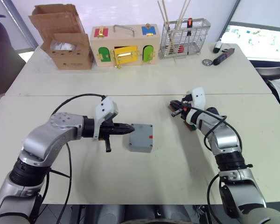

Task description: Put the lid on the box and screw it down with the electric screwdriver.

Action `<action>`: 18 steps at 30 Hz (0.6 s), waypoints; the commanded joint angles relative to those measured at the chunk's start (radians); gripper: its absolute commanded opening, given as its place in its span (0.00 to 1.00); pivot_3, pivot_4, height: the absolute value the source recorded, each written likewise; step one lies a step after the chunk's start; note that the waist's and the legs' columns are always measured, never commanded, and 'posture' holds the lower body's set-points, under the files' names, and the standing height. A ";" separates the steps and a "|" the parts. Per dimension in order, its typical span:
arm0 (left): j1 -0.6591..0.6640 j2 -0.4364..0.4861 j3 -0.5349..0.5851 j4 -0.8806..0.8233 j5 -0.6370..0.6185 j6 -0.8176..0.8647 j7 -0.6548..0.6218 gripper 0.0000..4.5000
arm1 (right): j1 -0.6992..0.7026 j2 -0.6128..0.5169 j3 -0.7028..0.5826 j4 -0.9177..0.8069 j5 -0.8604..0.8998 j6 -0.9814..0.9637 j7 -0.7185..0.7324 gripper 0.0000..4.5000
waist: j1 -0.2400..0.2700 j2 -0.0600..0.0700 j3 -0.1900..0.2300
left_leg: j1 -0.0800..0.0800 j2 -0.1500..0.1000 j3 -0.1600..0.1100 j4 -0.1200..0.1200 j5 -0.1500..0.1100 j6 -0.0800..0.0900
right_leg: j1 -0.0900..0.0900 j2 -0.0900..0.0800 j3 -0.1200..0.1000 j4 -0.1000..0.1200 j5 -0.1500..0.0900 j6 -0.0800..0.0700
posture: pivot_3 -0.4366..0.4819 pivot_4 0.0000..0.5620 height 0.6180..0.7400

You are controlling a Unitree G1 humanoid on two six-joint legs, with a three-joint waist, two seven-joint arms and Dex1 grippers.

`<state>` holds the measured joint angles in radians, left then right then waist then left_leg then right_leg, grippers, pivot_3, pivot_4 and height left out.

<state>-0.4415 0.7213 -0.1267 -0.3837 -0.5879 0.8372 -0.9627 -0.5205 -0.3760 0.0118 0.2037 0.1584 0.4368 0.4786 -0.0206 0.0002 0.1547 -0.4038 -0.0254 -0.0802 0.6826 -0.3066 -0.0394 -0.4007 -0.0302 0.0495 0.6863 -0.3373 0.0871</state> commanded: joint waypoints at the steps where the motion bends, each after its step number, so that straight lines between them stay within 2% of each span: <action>1: -0.001 0.008 0.012 -0.009 0.002 -0.020 -0.006 0.00 | -0.018 -0.009 -0.028 -0.035 0.006 -0.010 -0.004 0.01 | 0.000 0.000 0.000 | 0.000 0.000 0.000 0.000 0.000 0.000 | 0.000 0.000 0.000 0.000 0.000 0.000 | 0.48 0.27 1.00; 14: -0.012 0.003 0.017 0.000 -0.002 -0.021 -0.010 0.00 | -0.027 -0.013 -0.061 -0.159 0.042 0.057 -0.004 0.01 | 0.000 0.000 0.000 | 0.000 0.000 0.000 0.000 0.000 0.000 | 0.000 0.000 0.000 0.000 0.000 0.000 | 0.48 0.27 1.00; 18: -0.013 0.010 0.029 -0.006 -0.011 -0.016 -0.016 0.00 | -0.002 -0.033 -0.073 -0.310 0.119 0.127 0.054 0.01 | 0.001 0.000 0.000 | 0.000 0.000 0.000 0.000 0.000 0.000 | 0.000 0.000 0.000 0.000 0.000 0.000 | 0.48 0.27 1.00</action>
<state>-0.4430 0.7215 -0.1257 -0.3716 -0.5876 0.8360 -0.9697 -0.5147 -0.3929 -0.0344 -0.0031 0.2271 0.5491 0.5033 -0.0194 0.0004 0.1548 -0.4045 -0.0254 -0.0803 0.6826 -0.3066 -0.0393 -0.4014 -0.0303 0.0495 0.6864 -0.3373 0.0871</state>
